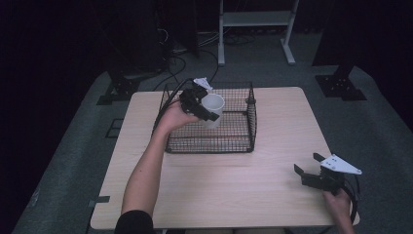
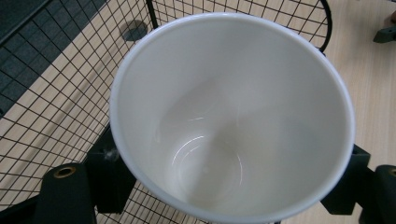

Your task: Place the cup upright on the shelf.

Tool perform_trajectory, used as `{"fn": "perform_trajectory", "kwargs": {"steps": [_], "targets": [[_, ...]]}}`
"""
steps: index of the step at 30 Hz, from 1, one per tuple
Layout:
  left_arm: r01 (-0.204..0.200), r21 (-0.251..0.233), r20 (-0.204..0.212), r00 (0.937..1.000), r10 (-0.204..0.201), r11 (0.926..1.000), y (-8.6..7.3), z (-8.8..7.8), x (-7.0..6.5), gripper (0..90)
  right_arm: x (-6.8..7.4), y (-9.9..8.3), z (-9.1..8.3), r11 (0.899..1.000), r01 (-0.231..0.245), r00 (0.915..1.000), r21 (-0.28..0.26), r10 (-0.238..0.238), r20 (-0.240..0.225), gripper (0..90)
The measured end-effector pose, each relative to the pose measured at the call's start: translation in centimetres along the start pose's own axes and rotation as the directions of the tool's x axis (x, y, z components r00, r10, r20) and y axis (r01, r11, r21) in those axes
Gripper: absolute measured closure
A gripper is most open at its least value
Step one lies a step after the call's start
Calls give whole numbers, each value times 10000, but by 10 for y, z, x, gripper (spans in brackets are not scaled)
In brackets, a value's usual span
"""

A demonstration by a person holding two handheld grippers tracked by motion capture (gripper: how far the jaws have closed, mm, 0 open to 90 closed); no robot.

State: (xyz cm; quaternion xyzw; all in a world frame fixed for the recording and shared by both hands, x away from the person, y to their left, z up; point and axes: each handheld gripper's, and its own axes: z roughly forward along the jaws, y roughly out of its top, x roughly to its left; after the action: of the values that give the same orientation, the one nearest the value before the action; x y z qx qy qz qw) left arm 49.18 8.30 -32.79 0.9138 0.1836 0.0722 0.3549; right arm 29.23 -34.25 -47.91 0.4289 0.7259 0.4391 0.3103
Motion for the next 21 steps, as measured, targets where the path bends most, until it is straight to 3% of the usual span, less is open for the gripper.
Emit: {"fn": "perform_trajectory", "kwargs": {"steps": [21], "targets": [[368,630,258,9989,-385,9973,-8,38,14,212,0,0,0,10000,1,10000,-23,-1,-20,131]]}}
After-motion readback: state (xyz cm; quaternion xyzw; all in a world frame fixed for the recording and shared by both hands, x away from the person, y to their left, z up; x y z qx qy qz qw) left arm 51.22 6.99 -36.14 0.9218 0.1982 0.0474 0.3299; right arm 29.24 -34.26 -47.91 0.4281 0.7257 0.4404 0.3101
